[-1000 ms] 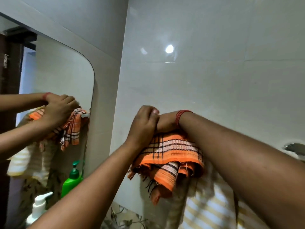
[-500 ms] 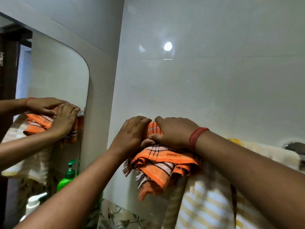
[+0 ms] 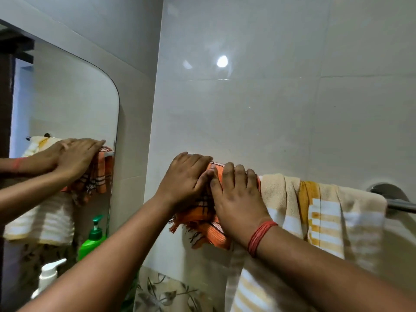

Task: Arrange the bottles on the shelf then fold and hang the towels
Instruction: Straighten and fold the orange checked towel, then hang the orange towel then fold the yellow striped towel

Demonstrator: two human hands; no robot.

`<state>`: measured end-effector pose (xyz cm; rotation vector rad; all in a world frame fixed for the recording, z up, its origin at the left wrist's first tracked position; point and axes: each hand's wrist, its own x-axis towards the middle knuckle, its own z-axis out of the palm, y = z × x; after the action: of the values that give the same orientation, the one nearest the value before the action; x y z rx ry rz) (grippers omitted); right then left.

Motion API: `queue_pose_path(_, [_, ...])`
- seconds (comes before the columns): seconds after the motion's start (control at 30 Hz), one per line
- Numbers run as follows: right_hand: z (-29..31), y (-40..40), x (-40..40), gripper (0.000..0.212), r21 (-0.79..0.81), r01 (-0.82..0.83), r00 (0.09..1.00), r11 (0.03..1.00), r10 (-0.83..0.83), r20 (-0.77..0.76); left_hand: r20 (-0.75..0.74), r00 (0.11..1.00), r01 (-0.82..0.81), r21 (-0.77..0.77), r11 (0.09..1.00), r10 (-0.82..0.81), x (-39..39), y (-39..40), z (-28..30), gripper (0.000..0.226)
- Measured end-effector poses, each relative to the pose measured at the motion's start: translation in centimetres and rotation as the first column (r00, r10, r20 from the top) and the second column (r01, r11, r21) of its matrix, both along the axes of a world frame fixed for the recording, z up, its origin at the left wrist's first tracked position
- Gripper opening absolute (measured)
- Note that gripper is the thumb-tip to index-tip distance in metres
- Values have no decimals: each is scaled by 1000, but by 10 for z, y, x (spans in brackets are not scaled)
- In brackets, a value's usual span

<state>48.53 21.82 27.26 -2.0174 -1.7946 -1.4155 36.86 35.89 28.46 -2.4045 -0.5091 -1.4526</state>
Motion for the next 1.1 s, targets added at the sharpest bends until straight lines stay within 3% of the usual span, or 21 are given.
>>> queue_pose_path(0.13, [54, -11, 8, 85, -148, -117, 987, 982, 98, -130, 46, 999, -24, 90, 996, 20, 3, 9, -13, 61])
queue_pose_path(0.27, [78, 2, 19, 95, -276, -61, 967, 959, -12, -256, 5, 995, -100, 136, 986, 101, 1, 17, -19, 76])
queue_pose_path(0.4, [42, 3, 18, 93, -55, -50, 994, 997, 44, -103, 63, 995, -85, 62, 994, 81, -1, 9, -35, 88])
queue_pose_path(0.53, [-17, -9, 3, 71, 180, -153, 984, 972, 167, -64, 255, 967, 46, -204, 978, 7, 4, -17, -86, 86])
queue_pose_path(0.63, [-74, -9, -10, 59, 171, -235, 965, 957, 251, -76, 270, 963, 81, -314, 946, 7, 8, -37, -127, 76])
queue_pose_path(0.93, [-178, -7, -9, 32, 60, -164, 972, 985, 172, -162, -40, 996, -83, -193, 978, 77, 8, -50, -219, 76])
queue_pose_path(1.1, [-175, -54, -6, 23, 262, -364, 900, 894, 409, -148, 131, 988, 89, -84, 992, -77, 15, -77, -218, 81])
